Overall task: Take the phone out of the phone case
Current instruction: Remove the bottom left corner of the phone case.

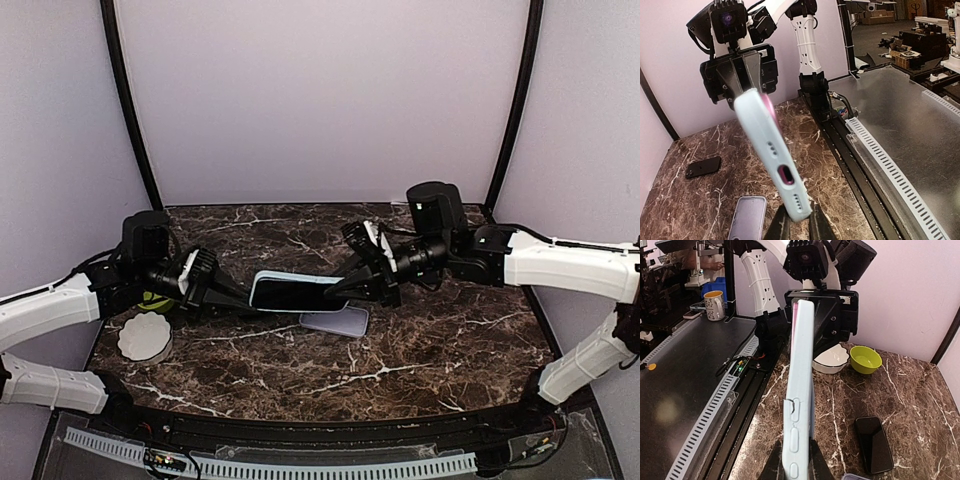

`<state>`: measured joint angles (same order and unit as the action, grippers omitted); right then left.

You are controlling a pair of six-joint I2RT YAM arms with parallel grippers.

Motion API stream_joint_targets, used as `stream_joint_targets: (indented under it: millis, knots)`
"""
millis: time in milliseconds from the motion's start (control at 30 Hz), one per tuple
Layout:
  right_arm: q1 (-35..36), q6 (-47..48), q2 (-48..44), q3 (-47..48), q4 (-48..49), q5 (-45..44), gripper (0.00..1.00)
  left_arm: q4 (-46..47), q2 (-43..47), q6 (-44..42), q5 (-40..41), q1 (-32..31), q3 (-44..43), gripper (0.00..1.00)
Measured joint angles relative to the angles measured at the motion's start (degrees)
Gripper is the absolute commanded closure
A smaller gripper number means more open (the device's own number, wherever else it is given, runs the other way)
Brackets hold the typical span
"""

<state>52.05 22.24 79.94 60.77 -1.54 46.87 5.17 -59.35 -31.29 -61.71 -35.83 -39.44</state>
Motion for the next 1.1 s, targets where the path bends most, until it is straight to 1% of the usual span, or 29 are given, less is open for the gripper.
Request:
stream_joint_targets:
  millis: [300, 500, 633, 867, 1100]
  knots:
    - [2.16, 6.78, -0.11, 0.37, -3.82, -1.92, 1.00, -4.85, -0.33, -3.30, -1.42, -0.85, 0.00, 0.95]
    - [3.82, 13.09, -0.17, 1.51, -8.50, -4.31, 1.00, -8.26, -1.20, -5.88, -1.73, -1.64, 0.00, 0.97]
    - [4.42, 16.57, -0.33, 1.79, -9.70, -5.03, 1.00, -9.29, -1.25, -7.41, -1.73, -2.19, 0.00, 0.99]
    - [4.74, 20.44, -0.46, 1.68, -10.91, -5.05, 1.00, -10.60, -1.31, -9.22, -1.36, -3.06, 0.00, 0.99]
    - [4.98, 22.14, -0.44, 1.68, -11.78, -4.96, 1.00, -11.67, -1.44, -10.16, -0.96, -3.43, 0.00, 1.00]
